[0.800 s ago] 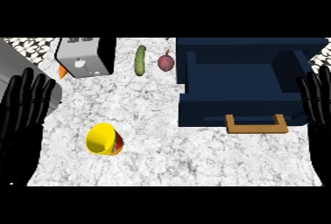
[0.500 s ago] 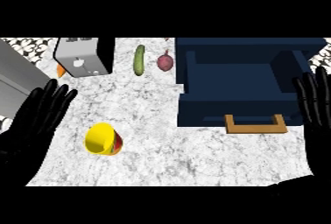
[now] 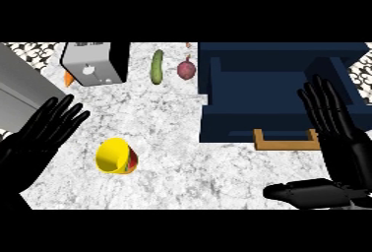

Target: Pick up the cup, place it into the drawer and close the drawer

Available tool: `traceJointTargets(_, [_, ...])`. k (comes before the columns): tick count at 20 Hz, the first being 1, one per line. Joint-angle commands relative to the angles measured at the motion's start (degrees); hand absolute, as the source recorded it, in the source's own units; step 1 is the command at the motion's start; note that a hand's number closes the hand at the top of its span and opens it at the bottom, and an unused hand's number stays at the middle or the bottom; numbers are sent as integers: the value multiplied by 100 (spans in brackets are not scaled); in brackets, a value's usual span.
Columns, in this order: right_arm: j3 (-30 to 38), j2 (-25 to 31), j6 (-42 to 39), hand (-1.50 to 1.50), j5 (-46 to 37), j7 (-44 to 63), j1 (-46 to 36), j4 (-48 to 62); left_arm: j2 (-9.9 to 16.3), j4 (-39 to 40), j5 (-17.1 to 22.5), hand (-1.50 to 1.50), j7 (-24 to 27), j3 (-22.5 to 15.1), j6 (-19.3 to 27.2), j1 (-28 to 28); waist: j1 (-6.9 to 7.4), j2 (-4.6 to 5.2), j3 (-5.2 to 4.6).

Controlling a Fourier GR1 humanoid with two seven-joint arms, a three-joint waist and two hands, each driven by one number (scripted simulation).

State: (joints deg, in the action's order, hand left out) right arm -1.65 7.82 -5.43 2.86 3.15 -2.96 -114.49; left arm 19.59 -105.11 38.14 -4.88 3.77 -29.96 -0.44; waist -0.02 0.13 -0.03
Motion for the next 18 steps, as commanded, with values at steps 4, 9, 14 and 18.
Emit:
traceJointTargets(4, [267, 76, -144, -150, 252, 261, -462, 241, -51, 1835, -761, -150, 644, 305, -692, -621, -19, -3, 1])
traceJointTargets(9, [611, 343, -344, -150, 433, 291, -1053, 640, -225, 3049, -1719, -150, 1386, 184, -930, -910, -34, 9, -2])
traceJointTargets(14, [348, 41, -77, -150, -78, -44, -1045, 907, -328, 3931, -2590, -150, 2208, 261, -734, -1097, -14, -1, 0])
traceJointTargets(18, [660, 238, -299, -150, 308, 202, -1242, 865, -191, 4563, -3017, -150, 2733, 257, -897, -1072, -10, -6, 1])
